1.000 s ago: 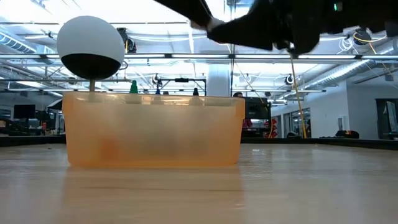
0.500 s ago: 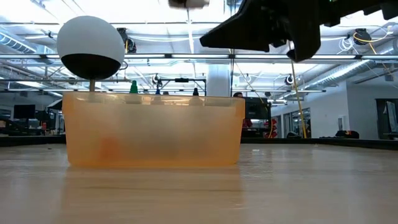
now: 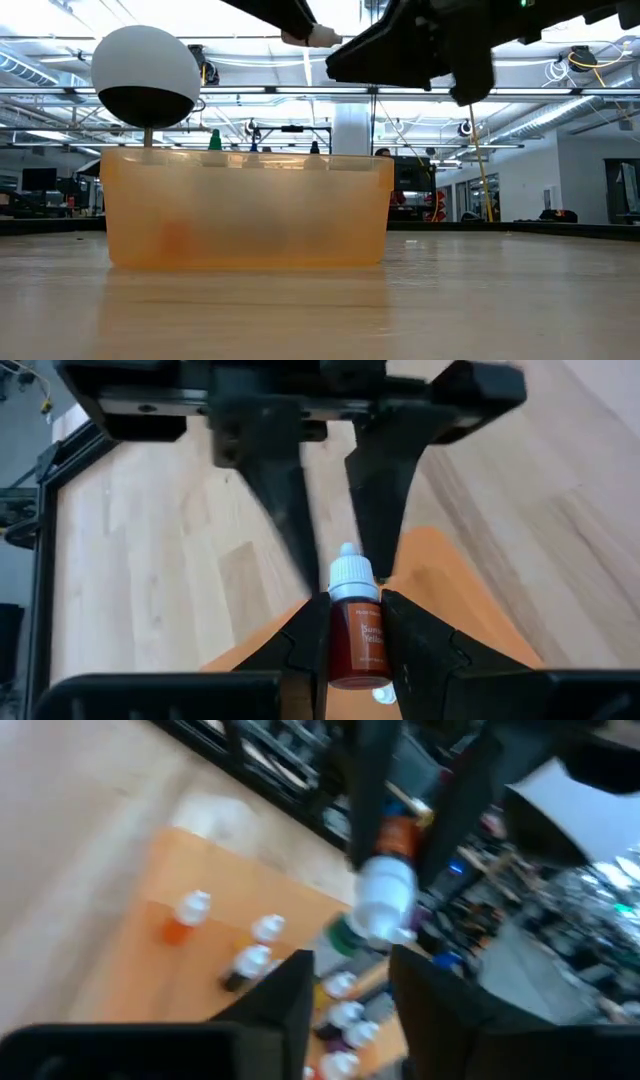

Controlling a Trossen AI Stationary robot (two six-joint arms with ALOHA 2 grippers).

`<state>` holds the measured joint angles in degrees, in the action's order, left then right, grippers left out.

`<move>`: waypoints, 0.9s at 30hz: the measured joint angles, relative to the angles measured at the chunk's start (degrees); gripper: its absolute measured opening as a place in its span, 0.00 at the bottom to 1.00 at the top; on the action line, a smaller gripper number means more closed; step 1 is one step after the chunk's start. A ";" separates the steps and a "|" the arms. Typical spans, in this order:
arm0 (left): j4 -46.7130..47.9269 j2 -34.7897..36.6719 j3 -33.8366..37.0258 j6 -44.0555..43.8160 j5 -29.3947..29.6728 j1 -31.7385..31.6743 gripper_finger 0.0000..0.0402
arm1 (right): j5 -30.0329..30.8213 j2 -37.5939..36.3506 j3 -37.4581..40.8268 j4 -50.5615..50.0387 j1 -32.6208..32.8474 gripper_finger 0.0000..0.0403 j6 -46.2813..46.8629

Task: Pick & Place food coloring
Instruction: Put the small orange food coloring bottle into the orange bin

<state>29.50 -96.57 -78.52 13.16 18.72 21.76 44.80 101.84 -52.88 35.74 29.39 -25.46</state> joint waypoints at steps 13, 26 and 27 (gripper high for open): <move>-2.03 0.00 0.00 0.17 1.36 -0.16 0.21 | 3.06 0.00 0.00 8.32 -0.19 0.40 -5.90; -2.10 0.00 -0.02 1.67 0.99 -1.84 0.21 | 3.30 0.00 0.00 8.62 -0.04 0.27 -6.75; -2.10 0.00 -0.02 1.66 1.03 -1.86 0.21 | 3.39 0.00 0.00 8.62 -0.04 0.26 -6.73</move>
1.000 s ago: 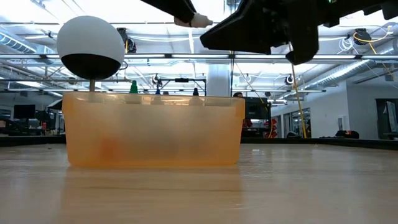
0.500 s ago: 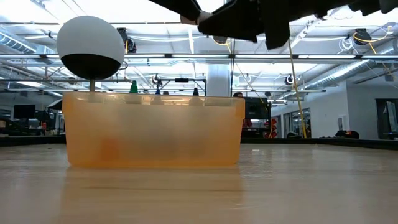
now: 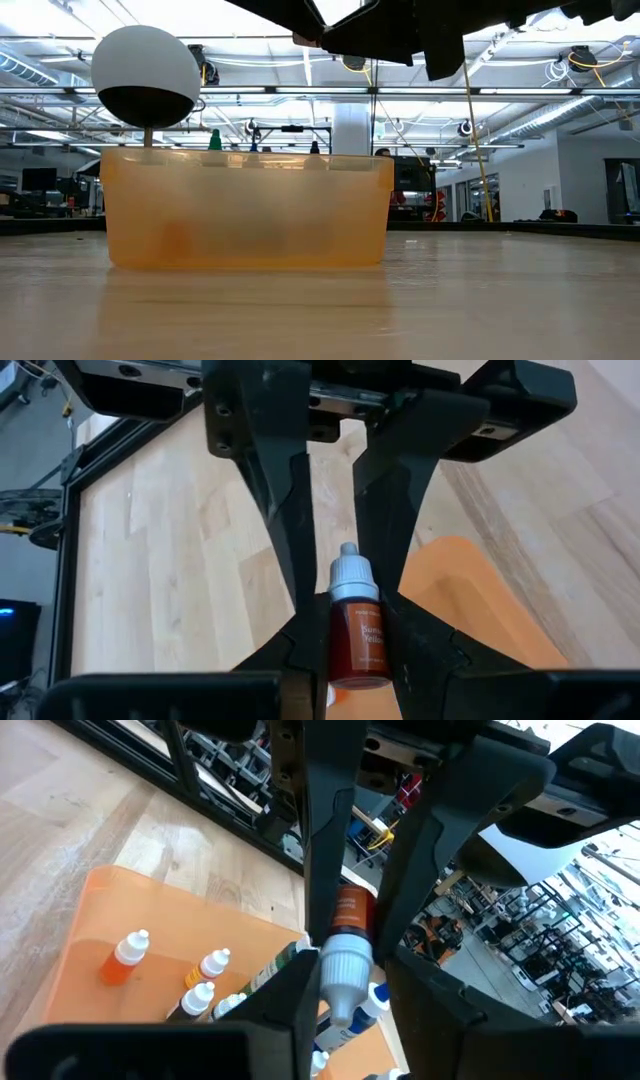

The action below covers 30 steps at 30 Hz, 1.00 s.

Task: Pick & Place food coloring
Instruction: Put the small orange food coloring bottle into the orange bin

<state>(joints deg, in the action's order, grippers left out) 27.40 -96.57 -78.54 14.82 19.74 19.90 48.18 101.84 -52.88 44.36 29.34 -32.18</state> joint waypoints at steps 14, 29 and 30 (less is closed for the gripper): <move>-0.48 0.00 0.00 -0.56 0.23 0.02 0.21 | 0.55 0.00 0.09 -0.09 0.09 0.10 -1.71; -0.38 0.00 -0.04 -6.89 -0.12 0.02 0.23 | -0.23 0.00 0.09 -0.11 0.09 0.10 -1.75; -0.42 0.00 -0.04 -7.13 -0.15 0.02 0.24 | -0.26 0.00 0.09 -0.14 0.09 0.10 -1.76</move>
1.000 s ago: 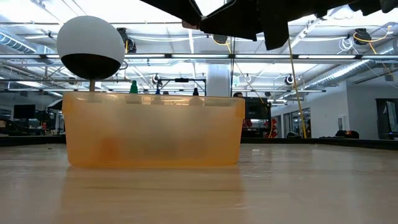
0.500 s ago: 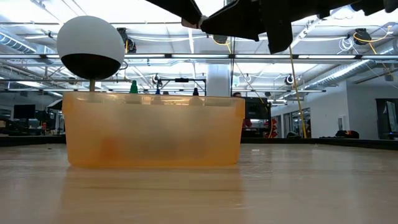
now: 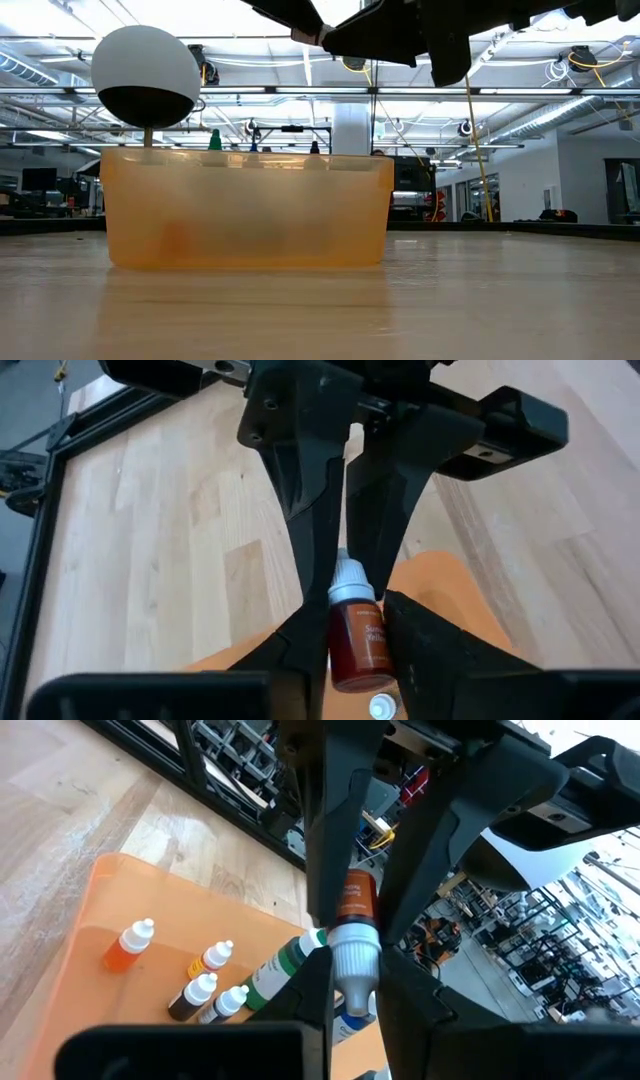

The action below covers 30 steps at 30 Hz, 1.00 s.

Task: Pick & Place food coloring
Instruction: Put the small orange food coloring bottle into the orange bin

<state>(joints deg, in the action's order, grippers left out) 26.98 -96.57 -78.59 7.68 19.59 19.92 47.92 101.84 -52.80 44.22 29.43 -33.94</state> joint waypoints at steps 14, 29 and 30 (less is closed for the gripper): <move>4.20 4.45 -0.17 -3.54 2.12 0.59 0.69 | -1.76 -0.05 -0.26 -0.75 0.04 0.10 0.03; -19.22 31.67 31.51 -6.27 9.89 1.33 0.74 | -19.21 -0.92 -35.16 -70.00 -3.61 0.10 18.78; -20.63 32.56 33.18 -5.92 10.31 1.27 0.74 | -21.55 -0.59 -37.72 -73.33 -4.49 0.10 20.17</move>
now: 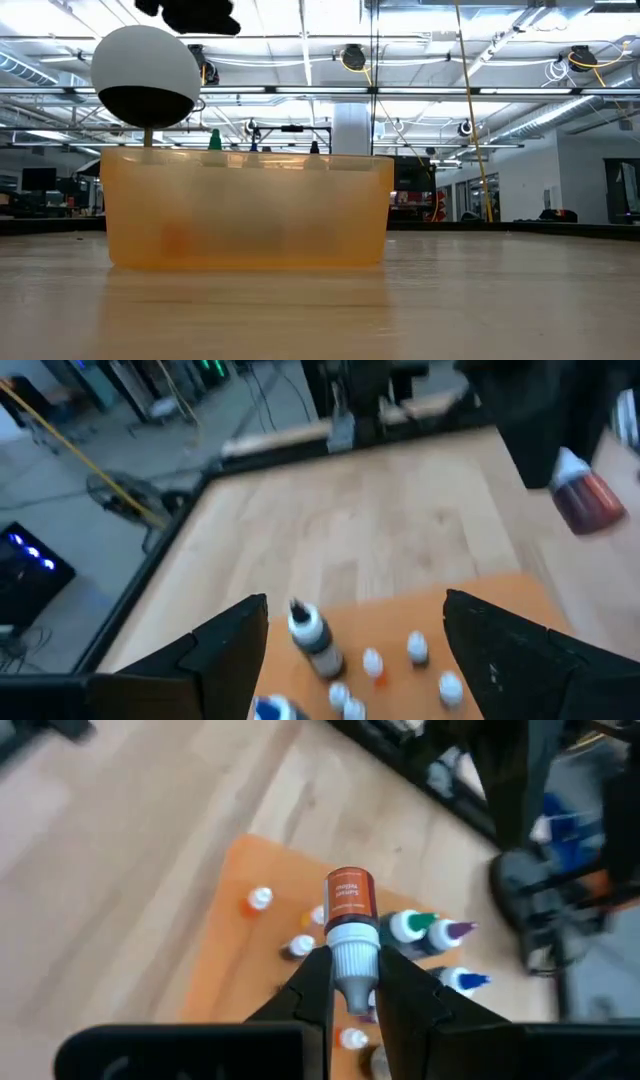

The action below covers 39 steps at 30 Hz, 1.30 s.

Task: Pick & Place food coloring
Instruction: Put the small orange food coloring bottle into the orange bin

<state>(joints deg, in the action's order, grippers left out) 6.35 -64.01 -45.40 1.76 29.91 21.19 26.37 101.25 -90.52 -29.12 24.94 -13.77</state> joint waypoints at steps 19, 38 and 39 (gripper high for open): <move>-12.81 1.47 9.24 2.22 0.12 -2.01 0.74 | -11.65 25.46 -21.56 -32.81 -6.42 0.10 -5.21; -12.46 1.45 9.24 2.01 0.05 -2.05 0.74 | -15.95 31.04 -24.15 -38.14 -5.52 0.10 -5.89; -12.46 1.45 9.24 2.01 0.05 -2.05 0.74 | -16.10 31.04 -24.15 -37.62 -5.52 0.10 -5.95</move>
<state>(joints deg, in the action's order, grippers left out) -6.11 -62.57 -36.16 3.77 29.95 19.14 10.27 132.29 -114.67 -66.73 19.42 -19.72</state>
